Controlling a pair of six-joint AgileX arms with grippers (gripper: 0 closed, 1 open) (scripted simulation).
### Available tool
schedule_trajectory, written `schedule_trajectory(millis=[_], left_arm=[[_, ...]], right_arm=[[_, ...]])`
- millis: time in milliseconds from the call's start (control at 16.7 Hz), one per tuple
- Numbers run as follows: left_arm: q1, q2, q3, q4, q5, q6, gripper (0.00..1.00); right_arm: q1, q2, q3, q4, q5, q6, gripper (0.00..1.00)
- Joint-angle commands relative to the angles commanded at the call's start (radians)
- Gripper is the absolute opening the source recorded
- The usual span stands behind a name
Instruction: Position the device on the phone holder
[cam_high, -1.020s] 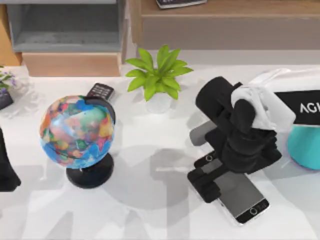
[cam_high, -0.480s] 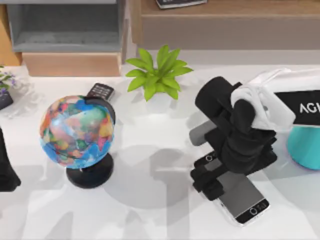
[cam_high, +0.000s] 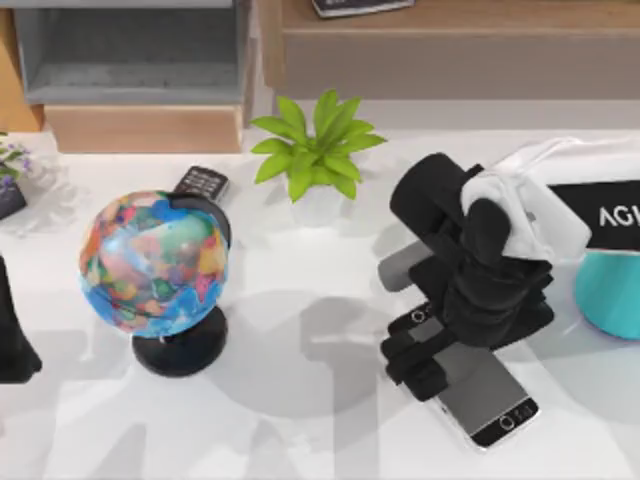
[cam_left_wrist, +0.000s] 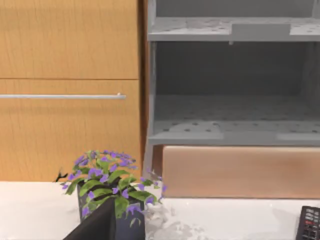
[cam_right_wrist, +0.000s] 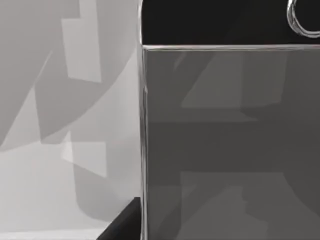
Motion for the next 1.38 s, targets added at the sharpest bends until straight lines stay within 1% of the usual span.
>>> schedule_trajectory(millis=[60,480,780,1080,1380], left_arm=[[0.0,0.0,0.0,0.0,0.0,0.0,1.0],[0.0,0.0,0.0,0.0,0.0,0.0,1.0],[0.0,0.0,0.0,0.0,0.0,0.0,1.0],[0.0,0.0,0.0,0.0,0.0,0.0,1.0],[0.0,0.0,0.0,0.0,0.0,0.0,1.0]], right_arm=[[-0.002,-0.04,0.014,-0.022,0.003,0.0,0.0],[-0.002,-0.077,0.051,-0.096,0.002,-0.001,0.0],[-0.004,-0.081,0.056,-0.09,-0.001,0.0,0.0],[-0.053,-0.221,0.099,-0.005,-0.057,-0.015,0.0],[-0.179,-0.454,0.075,0.166,-0.164,-0.046,0.0]])
